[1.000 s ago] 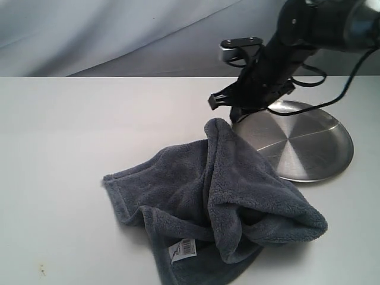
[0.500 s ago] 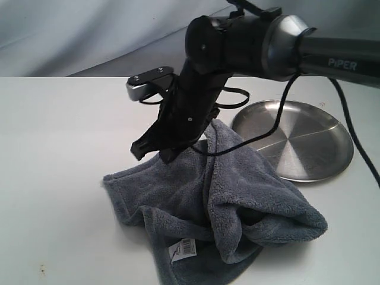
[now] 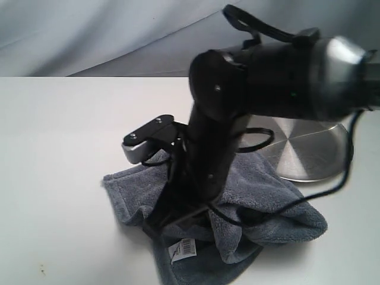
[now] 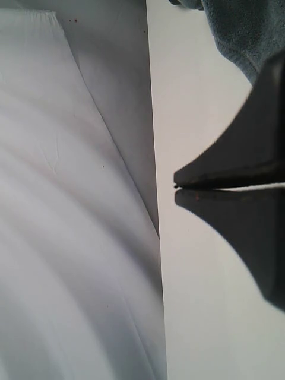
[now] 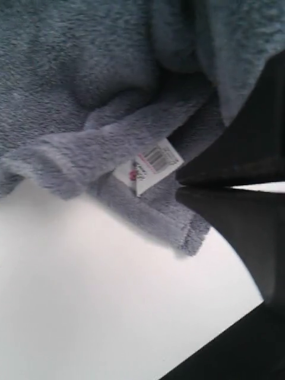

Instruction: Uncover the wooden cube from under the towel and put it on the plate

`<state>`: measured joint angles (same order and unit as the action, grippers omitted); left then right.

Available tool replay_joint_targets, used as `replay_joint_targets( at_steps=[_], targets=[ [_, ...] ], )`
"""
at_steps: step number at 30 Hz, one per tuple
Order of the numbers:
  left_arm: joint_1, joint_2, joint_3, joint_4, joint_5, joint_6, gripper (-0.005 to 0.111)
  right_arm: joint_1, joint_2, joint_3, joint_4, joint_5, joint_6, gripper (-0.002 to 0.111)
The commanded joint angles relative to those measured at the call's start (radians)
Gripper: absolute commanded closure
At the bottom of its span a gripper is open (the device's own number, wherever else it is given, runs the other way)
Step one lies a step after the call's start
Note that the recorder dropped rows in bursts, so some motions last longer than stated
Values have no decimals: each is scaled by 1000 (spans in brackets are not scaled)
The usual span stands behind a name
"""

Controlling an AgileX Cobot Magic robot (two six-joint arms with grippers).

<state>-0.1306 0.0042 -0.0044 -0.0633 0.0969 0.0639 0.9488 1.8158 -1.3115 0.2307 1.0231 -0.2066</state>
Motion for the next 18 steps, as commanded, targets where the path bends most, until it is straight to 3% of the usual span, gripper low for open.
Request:
replay_joint_targets(
  at_steps=[1,7,13,18],
  targets=[
    [2,-4,4,-2,-13,-3,107,-24,-148,212,-20,-94,0,108],
    [2,-4,4,-2,-13,-3,107,-214,-280,388,-98,-202,62,108],
    [2,-4,4,-2,-13,-3,107,-432,-298,390,-88,-239,62,108],
    [2,-4,4,-2,-13,-3,107,-535,-296,390,-88,-352,62,108]
  ],
)
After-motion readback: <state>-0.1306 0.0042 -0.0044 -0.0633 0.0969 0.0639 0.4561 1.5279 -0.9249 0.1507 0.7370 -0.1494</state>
